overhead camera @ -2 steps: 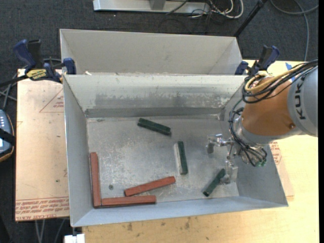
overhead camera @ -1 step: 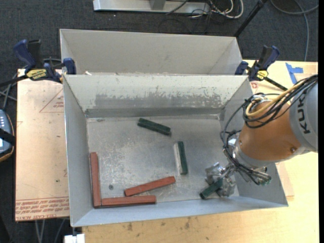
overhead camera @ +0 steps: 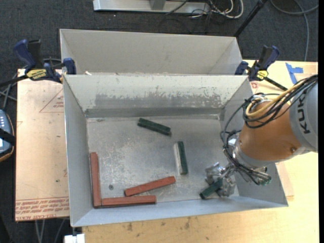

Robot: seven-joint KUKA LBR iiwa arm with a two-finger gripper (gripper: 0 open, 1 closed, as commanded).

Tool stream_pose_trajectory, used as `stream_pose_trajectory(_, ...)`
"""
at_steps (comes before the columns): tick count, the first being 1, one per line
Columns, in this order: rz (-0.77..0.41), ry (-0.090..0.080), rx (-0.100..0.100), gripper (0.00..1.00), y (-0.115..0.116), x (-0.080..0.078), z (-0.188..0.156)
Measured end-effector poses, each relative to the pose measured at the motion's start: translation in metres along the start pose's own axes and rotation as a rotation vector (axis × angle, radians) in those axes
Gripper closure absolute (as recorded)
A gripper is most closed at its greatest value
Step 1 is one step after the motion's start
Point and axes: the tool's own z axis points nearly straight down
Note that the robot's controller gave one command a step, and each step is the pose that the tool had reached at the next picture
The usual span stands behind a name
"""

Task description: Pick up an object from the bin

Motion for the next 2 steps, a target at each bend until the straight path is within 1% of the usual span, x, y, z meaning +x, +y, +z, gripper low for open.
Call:
stream_pose_trajectory(1, 0.029, 0.004, -0.002, 1.0, 0.002, -0.005, 0.0)
stream_pose_trajectory(2, -0.083, 0.001, 0.001, 1.0, -0.048, -0.03, -0.16)
